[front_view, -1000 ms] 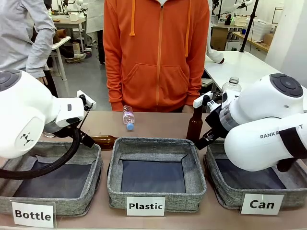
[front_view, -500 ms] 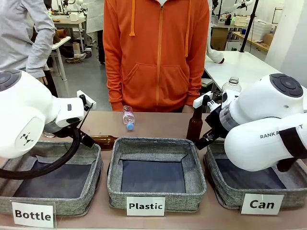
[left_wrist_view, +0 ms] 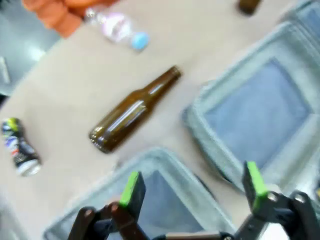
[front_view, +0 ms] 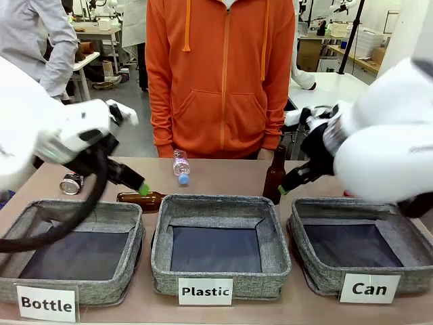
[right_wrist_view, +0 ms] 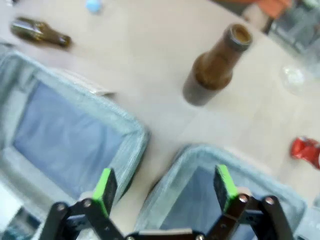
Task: Sort the can waste into the basket.
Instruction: Pick up the can waste from the table and place it in the right Fabric basket.
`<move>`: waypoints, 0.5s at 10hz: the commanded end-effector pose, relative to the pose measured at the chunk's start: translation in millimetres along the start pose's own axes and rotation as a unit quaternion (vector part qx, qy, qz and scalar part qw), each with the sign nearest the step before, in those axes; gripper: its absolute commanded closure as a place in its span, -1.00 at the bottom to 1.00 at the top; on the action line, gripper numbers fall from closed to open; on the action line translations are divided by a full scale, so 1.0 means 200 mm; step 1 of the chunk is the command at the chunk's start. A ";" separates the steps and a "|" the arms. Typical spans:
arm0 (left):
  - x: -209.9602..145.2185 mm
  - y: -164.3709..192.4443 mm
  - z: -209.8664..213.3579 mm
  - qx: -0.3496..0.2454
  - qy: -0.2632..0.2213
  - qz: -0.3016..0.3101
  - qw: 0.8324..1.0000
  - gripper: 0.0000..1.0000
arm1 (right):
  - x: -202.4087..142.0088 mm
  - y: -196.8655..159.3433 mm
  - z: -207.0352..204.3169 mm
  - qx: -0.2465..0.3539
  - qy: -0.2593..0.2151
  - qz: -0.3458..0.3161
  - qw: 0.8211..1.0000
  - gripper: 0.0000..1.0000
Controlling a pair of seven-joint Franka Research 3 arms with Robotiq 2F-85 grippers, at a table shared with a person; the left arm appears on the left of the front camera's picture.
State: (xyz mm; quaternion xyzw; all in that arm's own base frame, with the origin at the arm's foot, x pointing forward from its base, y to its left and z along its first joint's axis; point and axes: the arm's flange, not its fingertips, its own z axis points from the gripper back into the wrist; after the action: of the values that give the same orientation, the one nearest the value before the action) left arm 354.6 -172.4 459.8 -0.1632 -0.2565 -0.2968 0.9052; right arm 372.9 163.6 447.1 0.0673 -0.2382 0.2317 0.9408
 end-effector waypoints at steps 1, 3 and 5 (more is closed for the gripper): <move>-0.12 0.04 0.35 -0.044 -0.001 0.051 0.998 -1.00 | -0.05 -0.04 0.36 0.065 0.006 -0.063 0.996 -1.00; -0.31 0.19 0.65 -0.149 -0.053 0.069 0.985 -1.00 | -0.23 -0.24 0.60 0.159 -0.026 -0.095 0.982 -1.00; -0.60 0.69 0.87 -0.261 -0.140 0.178 0.938 -1.00 | -0.47 -0.70 0.63 0.289 -0.081 -0.253 0.920 -1.00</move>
State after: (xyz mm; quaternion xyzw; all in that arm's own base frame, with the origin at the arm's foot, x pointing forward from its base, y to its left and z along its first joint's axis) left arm 291.3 9.4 550.7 -0.4117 -0.2625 -0.2231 0.8437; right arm 311.4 18.6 548.4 0.3387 -0.2127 0.1141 0.9094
